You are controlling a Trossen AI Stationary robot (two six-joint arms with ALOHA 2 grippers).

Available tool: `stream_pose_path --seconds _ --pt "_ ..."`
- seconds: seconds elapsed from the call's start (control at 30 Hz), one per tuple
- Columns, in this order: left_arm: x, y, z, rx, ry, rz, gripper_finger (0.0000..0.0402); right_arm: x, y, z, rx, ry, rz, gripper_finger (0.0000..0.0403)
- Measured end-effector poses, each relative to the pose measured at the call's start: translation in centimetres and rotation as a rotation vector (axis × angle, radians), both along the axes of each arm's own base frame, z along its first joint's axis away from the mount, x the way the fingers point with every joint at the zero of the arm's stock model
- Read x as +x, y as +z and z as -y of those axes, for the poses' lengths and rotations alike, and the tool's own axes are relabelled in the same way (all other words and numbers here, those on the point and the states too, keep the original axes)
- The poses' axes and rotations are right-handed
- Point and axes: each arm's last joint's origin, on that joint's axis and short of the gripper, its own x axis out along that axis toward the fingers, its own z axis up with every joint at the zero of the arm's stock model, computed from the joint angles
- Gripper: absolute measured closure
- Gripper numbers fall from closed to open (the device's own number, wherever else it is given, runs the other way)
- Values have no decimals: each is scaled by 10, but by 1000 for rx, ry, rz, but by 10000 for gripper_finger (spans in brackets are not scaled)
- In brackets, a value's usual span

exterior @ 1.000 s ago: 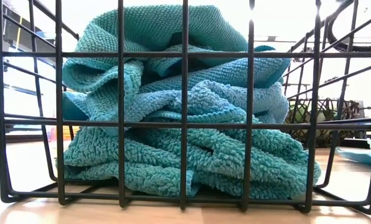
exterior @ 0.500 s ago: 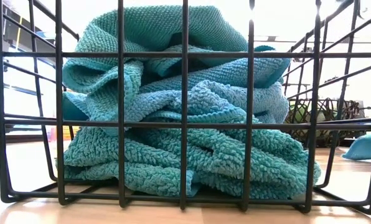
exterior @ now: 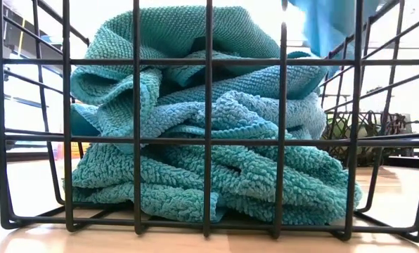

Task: Sort microfiber towel by color & place in baskets
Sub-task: Put the right blue towel into the bottom basket

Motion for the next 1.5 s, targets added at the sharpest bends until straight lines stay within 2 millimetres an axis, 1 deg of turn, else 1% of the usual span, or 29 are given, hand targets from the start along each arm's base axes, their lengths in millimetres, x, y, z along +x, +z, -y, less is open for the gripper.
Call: stream_pose_path --seconds 0.1,0.23,0.33,0.43,0.5,0.67,0.8,0.97,1.13,1.23,1.43,1.5 --pt "0 0 0 -19 -19 6 213 14 18 6 -115 21 187 401" --pt "4 -1 3 1 -82 -4 213 29 35 21 -224 -16 349 402" --pt "9 -3 5 6 -135 -21 213 39 43 37 -262 -78 413 402" --pt "13 -6 6 -13 -151 -41 213 48 48 52 -264 -87 458 402" --pt "16 -9 6 -34 -161 -73 213 54 49 59 -264 -81 478 402" --pt "20 -20 7 -122 -207 -171 213 58 54 72 -248 -88 524 402" --pt "23 -26 8 -145 -211 -226 213 60 54 77 -267 -85 525 402" --pt "25 -26 9 -126 -212 -225 213 61 55 79 -293 -94 526 402" --pt "25 -26 9 -105 -197 -228 213 60 54 83 -380 -216 497 402" --pt "25 -26 9 -94 -194 -229 213 60 54 84 -413 -244 487 402" --pt "25 -26 9 -93 -194 -229 213 60 54 84 -420 -240 486 402" --pt "25 -26 9 -94 -194 -229 213 60 55 81 -385 -221 504 402"
